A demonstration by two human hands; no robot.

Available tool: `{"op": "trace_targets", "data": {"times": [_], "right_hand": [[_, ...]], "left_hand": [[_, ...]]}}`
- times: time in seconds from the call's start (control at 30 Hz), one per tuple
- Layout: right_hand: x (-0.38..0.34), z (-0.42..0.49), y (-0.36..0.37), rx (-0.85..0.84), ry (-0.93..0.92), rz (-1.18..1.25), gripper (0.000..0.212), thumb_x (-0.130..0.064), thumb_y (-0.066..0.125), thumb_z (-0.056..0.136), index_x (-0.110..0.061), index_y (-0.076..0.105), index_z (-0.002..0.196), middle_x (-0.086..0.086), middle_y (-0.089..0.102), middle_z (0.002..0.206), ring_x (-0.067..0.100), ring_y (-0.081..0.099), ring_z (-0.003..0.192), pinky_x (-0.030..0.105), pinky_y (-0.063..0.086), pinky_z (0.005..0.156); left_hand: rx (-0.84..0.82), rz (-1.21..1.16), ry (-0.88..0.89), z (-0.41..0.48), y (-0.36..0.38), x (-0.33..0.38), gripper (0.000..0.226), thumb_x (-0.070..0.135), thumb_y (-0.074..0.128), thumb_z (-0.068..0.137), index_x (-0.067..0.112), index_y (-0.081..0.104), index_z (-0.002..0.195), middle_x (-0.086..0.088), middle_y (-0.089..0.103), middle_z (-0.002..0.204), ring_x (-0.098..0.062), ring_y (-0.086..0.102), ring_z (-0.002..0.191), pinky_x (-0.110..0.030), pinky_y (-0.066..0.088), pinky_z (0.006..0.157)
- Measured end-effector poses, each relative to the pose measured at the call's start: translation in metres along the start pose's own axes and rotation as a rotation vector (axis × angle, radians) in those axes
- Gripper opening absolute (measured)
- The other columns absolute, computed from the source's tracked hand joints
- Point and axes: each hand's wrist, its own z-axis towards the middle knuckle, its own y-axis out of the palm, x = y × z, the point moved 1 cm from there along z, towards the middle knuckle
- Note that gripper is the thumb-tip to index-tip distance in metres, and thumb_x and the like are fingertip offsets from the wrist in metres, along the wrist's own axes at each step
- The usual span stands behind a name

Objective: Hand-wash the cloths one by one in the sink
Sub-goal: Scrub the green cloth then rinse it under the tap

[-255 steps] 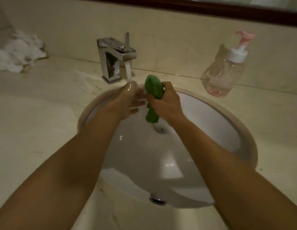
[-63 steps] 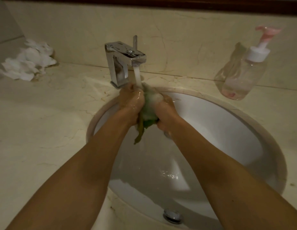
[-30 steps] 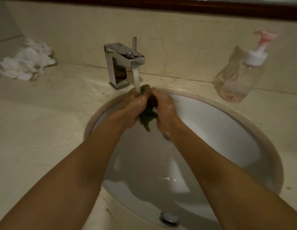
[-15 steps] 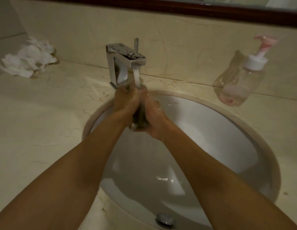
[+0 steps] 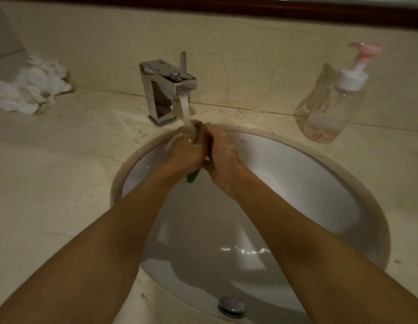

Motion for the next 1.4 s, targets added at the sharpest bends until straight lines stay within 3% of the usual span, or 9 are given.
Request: {"op": "trace_targets", "data": {"times": [0.3,0.43,0.63,0.8,0.9,0.97,1.1,1.23,1.4], "right_hand": [[0.002,0.008,-0.011,0.215,-0.266,-0.472,0.022,-0.013,0.068,0.097,-0.020,0.054,0.113,-0.002,0.060,0.108,0.016,0.064,0.098,0.021,0.057,0.076],[0.009,0.010,-0.003,0.181,-0.399,-0.759,0.042,-0.052,0.072,0.087,-0.031,0.047,0.114,-0.001,0.046,0.119,0.022,0.056,0.108,0.044,0.056,0.093],[0.012,0.004,0.000,-0.277,0.143,-0.110,0.049,-0.052,0.053,0.103,-0.013,0.061,0.132,0.017,0.073,0.115,0.029,0.074,0.096,0.043,0.063,0.077],[0.013,0.011,-0.002,-0.105,0.082,-0.107,0.044,-0.047,0.065,0.097,-0.011,0.068,0.122,0.013,0.077,0.110,0.029,0.075,0.102,0.045,0.059,0.098],[0.005,0.010,-0.014,-0.260,0.124,0.021,0.064,-0.061,0.061,0.090,-0.013,0.066,0.132,0.013,0.073,0.123,0.029,0.070,0.115,0.049,0.049,0.109],[0.002,0.007,-0.018,-0.296,0.190,0.012,0.061,-0.066,0.054,0.091,-0.019,0.068,0.127,0.011,0.072,0.124,0.030,0.069,0.115,0.050,0.050,0.105],[0.005,0.006,-0.013,-0.110,0.105,0.119,0.025,-0.026,0.062,0.101,-0.015,0.067,0.124,0.012,0.070,0.118,0.030,0.069,0.107,0.048,0.061,0.087],[0.003,0.010,-0.011,0.024,-0.048,0.172,0.030,-0.015,0.070,0.095,-0.016,0.068,0.125,0.011,0.071,0.121,0.028,0.069,0.111,0.045,0.062,0.088],[-0.001,-0.002,-0.011,-0.004,-0.044,-0.006,0.022,-0.026,0.066,0.098,-0.013,0.069,0.117,0.009,0.070,0.117,0.023,0.067,0.104,0.035,0.062,0.074]], "left_hand": [[0.355,-0.330,-0.265,0.016,-0.017,0.010,0.030,0.041,0.042,0.105,0.019,0.058,0.093,-0.008,0.065,0.097,-0.026,0.066,0.090,-0.042,0.058,0.083],[0.373,-0.494,-0.252,0.014,-0.018,0.009,0.031,0.039,0.044,0.105,0.026,0.061,0.082,-0.004,0.068,0.089,-0.022,0.069,0.090,-0.037,0.057,0.082],[0.184,-0.392,-0.166,0.016,-0.018,0.007,0.021,0.043,0.071,0.089,0.024,0.068,0.098,0.000,0.074,0.093,-0.015,0.073,0.087,-0.037,0.060,0.082],[0.227,-0.274,-0.075,0.015,-0.023,0.001,0.006,0.028,0.069,0.093,0.025,0.065,0.095,-0.001,0.071,0.093,-0.017,0.072,0.091,-0.032,0.060,0.080],[0.391,-0.343,-0.179,0.013,-0.030,0.013,0.023,0.038,0.057,0.099,0.021,0.059,0.083,-0.001,0.065,0.085,-0.018,0.067,0.082,-0.031,0.057,0.071],[0.407,-0.299,-0.217,0.014,-0.028,0.015,0.032,0.048,0.048,0.101,0.025,0.058,0.081,0.001,0.063,0.081,-0.016,0.064,0.078,-0.031,0.055,0.070],[0.276,-0.135,-0.116,0.012,-0.015,0.006,0.020,0.046,0.053,0.100,0.028,0.062,0.099,0.007,0.064,0.090,-0.015,0.065,0.091,-0.026,0.052,0.073],[0.090,-0.307,-0.244,0.011,-0.014,0.008,0.057,0.068,0.064,0.082,0.024,0.061,0.119,0.002,0.069,0.109,-0.020,0.066,0.102,-0.041,0.056,0.090],[0.181,-0.402,-0.274,0.015,-0.021,0.003,0.017,0.025,0.054,0.101,0.015,0.067,0.097,-0.007,0.071,0.091,-0.024,0.070,0.086,-0.038,0.059,0.074]]}}
